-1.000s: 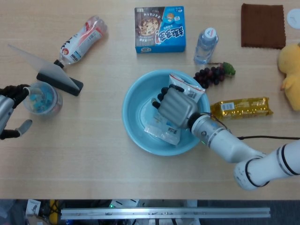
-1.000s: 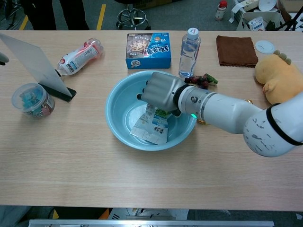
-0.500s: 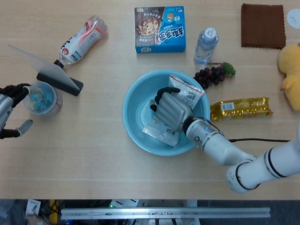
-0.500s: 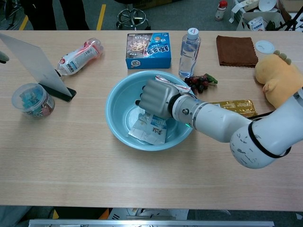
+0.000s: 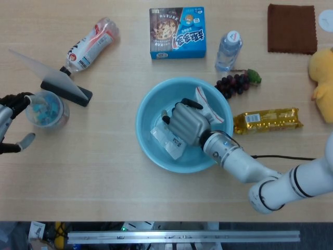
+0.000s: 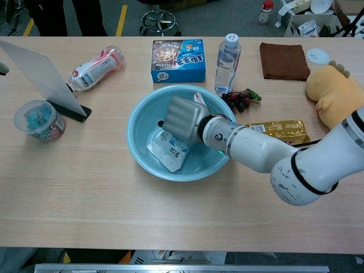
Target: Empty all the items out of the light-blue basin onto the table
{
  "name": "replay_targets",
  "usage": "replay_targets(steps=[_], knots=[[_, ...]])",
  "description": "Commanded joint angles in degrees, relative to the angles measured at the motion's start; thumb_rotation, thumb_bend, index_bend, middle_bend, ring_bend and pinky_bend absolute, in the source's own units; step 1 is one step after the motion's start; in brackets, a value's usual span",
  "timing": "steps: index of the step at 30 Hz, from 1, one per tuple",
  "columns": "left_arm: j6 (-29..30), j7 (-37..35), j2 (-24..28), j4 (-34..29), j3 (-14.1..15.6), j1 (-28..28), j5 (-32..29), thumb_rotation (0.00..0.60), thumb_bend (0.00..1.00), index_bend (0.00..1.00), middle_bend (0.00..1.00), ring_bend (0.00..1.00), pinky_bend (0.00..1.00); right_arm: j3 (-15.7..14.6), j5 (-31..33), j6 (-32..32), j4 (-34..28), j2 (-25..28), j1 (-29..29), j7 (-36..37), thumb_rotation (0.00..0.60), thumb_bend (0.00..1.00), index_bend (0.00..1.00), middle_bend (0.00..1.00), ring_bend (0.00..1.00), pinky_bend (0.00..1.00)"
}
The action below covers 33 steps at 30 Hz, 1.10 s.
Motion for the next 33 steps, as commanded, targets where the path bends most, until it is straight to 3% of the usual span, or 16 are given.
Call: replay_targets(steps=[1, 10, 20, 28, 33], knots=[[0.07, -0.21, 0.10, 0.06, -0.02, 0.05, 0.08, 0.600, 0.31, 0.22, 0.25, 0.29, 0.41, 0.36, -1.79, -0.24, 0.29, 0.22, -0.56, 1.44, 0.600, 0.35, 0.53, 0.51, 0.52, 0.70], [0.10, -0.32, 0.15, 0.23, -0.26, 0.15, -0.06, 0.600, 0.31, 0.22, 0.25, 0.29, 0.41, 2.13, -5.53, 0.86, -3.02, 3.14, -2.32, 5.63, 0.600, 0.35, 0.56, 0.54, 0.57, 0.74], [0.04, 0.22, 0.47, -0.01, -0.66, -0.01, 0.00, 0.600, 0.31, 0.22, 0.25, 0.29, 0.41, 5.56, -10.17, 6.24, -12.11, 13.17, -5.94, 12.51, 0.600, 0.35, 0.56, 0.54, 0.58, 0.74], [0.58, 1.45, 0.98, -0.79, -0.80, 0.37, 0.05, 0.600, 0.31, 0.22, 0.25, 0.29, 0.41, 9.87, -8.73, 8.98, -14.08, 20.39, -8.92, 17.99, 0.600, 0.35, 0.56, 0.54, 0.58, 0.74], [0.79, 1.88, 1.05, -1.14, -0.94, 0.51, 0.02, 0.600, 0.31, 0.22, 0.25, 0.29, 0.41, 10.27, -10.21, 9.88, -16.73, 24.85, -11.56, 22.01, 0.600, 0.35, 0.56, 0.54, 0.58, 0.74]])
